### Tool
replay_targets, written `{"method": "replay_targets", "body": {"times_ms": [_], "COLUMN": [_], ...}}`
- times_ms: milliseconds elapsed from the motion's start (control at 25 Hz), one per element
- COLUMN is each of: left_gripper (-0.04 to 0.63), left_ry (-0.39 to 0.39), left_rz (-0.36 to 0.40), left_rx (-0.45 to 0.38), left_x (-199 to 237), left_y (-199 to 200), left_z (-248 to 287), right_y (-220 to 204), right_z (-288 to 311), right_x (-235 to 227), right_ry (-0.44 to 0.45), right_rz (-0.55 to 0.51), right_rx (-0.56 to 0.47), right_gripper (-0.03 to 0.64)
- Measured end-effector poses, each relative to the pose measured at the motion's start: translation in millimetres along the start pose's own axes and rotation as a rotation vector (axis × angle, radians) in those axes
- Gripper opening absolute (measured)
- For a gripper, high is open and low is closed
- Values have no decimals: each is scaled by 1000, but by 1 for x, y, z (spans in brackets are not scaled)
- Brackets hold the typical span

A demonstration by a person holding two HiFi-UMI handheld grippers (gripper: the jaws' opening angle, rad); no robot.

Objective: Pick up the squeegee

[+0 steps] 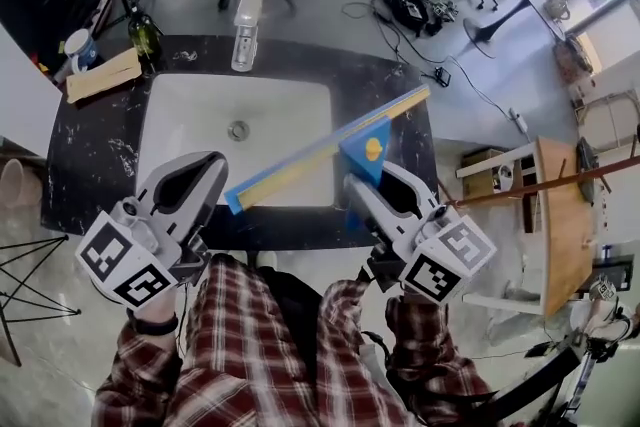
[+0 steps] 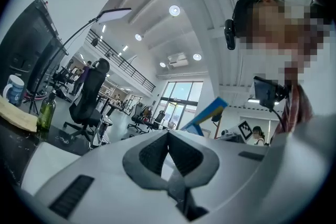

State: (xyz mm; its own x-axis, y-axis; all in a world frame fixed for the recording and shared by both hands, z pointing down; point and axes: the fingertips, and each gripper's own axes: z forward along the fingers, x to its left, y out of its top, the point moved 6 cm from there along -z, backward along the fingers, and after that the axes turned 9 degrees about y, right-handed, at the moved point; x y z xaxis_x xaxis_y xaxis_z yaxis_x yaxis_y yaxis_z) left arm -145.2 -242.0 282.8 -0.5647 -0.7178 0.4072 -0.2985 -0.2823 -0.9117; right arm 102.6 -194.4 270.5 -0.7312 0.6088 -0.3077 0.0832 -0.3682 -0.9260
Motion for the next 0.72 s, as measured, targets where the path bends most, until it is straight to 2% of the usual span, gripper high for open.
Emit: {"method": "replay_targets", "body": {"times_ms": [200,320,720], "left_gripper": [9,9,9], "left_ry": [-36,-49,-47], "left_rz": [4,11,18], "left_rx": [2,0,-3], "left_x": [-10,-12,-13], "left_y": [0,1,4], "left_z": [7,9,12], "right_y": [33,40,45], "right_z": [8,15,30], "right_x": [20,30,42], "right_ry": [134,173,201], "right_rz": [21,23,27], "right_rx": [-157,-212,-236], "right_gripper": [140,140,140]}}
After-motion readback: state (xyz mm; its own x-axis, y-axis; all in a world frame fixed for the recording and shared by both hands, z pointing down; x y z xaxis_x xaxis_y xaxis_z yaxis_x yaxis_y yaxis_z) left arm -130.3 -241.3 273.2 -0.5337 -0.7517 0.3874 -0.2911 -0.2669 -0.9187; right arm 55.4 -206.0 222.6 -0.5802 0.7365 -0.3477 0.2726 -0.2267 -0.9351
